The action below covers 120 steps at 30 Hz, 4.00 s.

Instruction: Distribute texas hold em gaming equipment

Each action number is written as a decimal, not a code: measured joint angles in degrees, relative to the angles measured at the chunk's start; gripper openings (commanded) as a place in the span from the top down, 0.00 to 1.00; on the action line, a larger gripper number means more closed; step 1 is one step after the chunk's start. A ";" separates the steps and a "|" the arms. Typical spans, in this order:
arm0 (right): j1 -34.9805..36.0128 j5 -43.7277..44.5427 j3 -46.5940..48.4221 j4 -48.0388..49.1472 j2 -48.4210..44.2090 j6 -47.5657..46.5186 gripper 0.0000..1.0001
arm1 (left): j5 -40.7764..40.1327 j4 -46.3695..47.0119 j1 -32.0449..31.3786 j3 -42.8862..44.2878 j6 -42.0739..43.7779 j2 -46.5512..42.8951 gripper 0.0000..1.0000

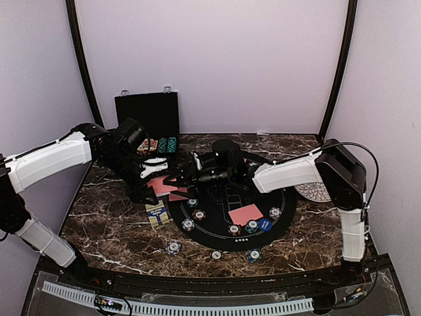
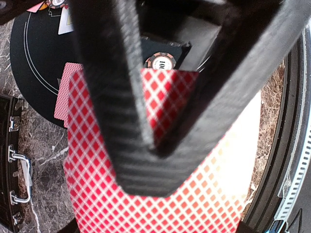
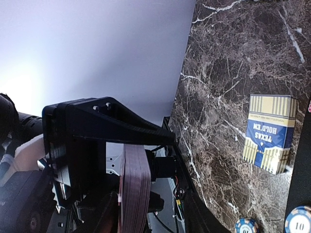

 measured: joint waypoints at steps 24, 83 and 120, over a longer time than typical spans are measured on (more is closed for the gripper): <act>-0.61 -1.27 -2.67 -5.27 -5.35 -2.38 0.95 | -0.61 0.09 0.00 -0.02 0.02 0.00 1.00; -3.06 77.05 51.76 -104.76 21.09 -38.49 1.00 | -4.63 1.79 0.00 -2.80 0.07 0.09 1.00; -3.37 52.92 44.00 -87.14 21.16 -35.85 0.54 | -4.33 1.49 0.00 -2.78 0.07 0.09 1.00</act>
